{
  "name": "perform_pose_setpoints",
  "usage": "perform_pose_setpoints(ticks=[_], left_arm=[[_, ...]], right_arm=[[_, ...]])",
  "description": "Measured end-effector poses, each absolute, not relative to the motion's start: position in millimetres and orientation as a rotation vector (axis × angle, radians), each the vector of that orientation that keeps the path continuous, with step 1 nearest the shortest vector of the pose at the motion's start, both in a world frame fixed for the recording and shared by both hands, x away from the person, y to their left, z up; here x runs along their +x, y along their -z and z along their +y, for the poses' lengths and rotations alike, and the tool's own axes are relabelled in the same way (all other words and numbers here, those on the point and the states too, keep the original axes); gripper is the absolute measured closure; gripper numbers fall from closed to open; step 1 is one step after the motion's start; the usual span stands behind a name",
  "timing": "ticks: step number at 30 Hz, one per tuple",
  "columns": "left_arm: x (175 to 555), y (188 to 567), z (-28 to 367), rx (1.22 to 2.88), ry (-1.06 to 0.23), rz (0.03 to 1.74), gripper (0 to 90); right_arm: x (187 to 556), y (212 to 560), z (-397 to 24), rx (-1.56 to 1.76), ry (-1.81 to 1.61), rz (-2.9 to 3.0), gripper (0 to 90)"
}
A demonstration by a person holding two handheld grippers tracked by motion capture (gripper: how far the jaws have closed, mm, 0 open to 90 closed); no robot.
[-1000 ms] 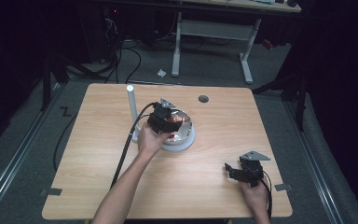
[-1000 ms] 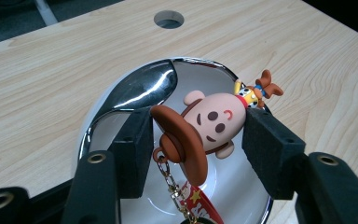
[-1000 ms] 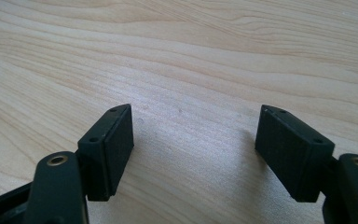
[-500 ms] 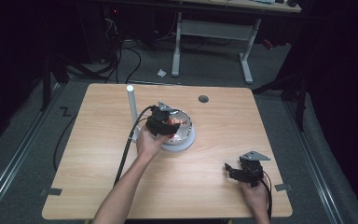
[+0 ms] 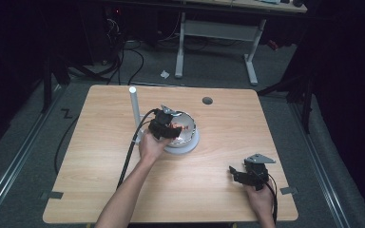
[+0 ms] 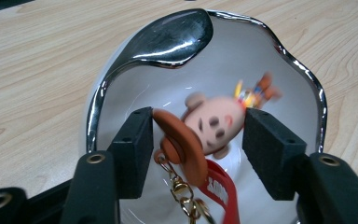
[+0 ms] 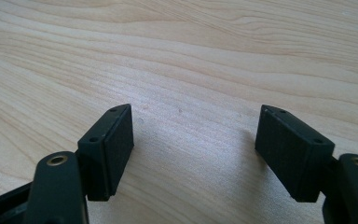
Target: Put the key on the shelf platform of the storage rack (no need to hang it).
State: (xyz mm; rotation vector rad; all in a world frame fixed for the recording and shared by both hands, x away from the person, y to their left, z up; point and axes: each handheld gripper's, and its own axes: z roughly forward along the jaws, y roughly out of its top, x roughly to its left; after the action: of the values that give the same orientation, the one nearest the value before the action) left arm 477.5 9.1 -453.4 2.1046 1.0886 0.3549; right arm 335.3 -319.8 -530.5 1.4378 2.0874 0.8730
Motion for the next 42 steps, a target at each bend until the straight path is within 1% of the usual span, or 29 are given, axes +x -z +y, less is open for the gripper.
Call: perform_pose_setpoints(ticks=[2,8,19,42], left_arm=[[480,453,11,2.103,-0.361,1.051,38.7],[475,445,15,2.099,-0.371,1.028,36.3],[463,427,28,2.056,-0.388,0.984,35.0],[441,405,66,1.998,-0.406,0.976,33.5]], right_arm=[[335,530,-320,1.438,-0.873,2.087,28.2],[335,530,-320,1.438,-0.872,2.087,28.2],[335,530,-320,1.438,-0.873,2.087,28.2],[335,531,-320,1.437,-0.872,2.087,28.2]])
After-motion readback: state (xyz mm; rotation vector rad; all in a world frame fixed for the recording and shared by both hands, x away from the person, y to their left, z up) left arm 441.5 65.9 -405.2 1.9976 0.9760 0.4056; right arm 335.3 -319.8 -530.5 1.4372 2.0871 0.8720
